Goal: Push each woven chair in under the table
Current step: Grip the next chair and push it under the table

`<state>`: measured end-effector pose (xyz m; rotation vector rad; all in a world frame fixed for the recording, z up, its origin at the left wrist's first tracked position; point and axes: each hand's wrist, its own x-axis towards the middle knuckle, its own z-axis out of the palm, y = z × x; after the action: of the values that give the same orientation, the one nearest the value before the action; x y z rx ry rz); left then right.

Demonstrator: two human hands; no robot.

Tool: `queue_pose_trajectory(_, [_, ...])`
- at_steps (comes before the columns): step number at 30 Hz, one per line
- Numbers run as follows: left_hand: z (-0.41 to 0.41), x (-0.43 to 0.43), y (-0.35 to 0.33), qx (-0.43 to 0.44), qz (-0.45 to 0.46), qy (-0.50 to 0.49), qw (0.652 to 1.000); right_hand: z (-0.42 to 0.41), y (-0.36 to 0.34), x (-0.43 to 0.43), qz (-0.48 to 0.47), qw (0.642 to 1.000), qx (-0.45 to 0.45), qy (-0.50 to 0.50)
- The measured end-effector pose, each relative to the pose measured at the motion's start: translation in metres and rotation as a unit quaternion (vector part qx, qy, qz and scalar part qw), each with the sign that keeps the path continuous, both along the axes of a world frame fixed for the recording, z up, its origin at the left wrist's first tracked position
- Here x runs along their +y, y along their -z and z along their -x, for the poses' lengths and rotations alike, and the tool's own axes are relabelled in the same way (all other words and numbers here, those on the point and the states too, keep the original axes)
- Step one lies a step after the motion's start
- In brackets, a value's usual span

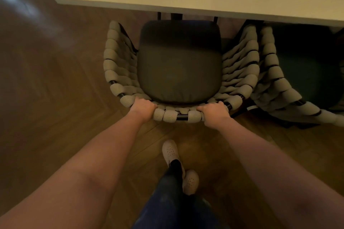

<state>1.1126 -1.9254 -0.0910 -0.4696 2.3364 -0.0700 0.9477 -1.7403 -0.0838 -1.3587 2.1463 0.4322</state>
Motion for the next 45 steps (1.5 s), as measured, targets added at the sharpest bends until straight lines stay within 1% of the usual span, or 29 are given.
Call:
queue_pose_trajectory(9, [-0.049, 0.037, 0.001, 0.003, -0.001, -0.023, 1.000, -0.037, -0.001, 0.027, 0.001, 1.000, -0.010, -0.030])
queue_pose_trajectory(12, [-0.063, 0.040, 0.002, 0.007, 0.000, -0.030, 1.000, -0.050, 0.000, 0.029, 0.004, 0.999, -0.005, -0.035])
queue_pose_trajectory(17, [-0.075, 0.038, 0.001, 0.016, -0.011, -0.032, 0.999, -0.061, -0.003, 0.025, -0.016, 0.999, -0.004, -0.037])
queue_pose_trajectory(22, [-0.079, 0.001, -0.001, 0.015, -0.023, -0.035, 0.999, -0.065, -0.010, -0.009, -0.012, 0.999, -0.005, -0.037])
queue_pose_trajectory(24, [-0.077, -0.018, -0.002, 0.015, -0.013, -0.022, 1.000, -0.066, -0.010, -0.025, 0.000, 0.999, 0.000, -0.035])
queue_pose_trajectory(36, [-0.081, -0.110, -0.002, 0.005, -0.023, 0.015, 1.000, -0.084, -0.005, -0.101, -0.004, 1.000, -0.008, 0.005])
queue_pose_trajectory(45, [-0.079, -0.151, 0.003, 0.004, -0.025, 0.032, 0.999, -0.085, -0.004, -0.139, -0.012, 1.000, -0.008, 0.020])
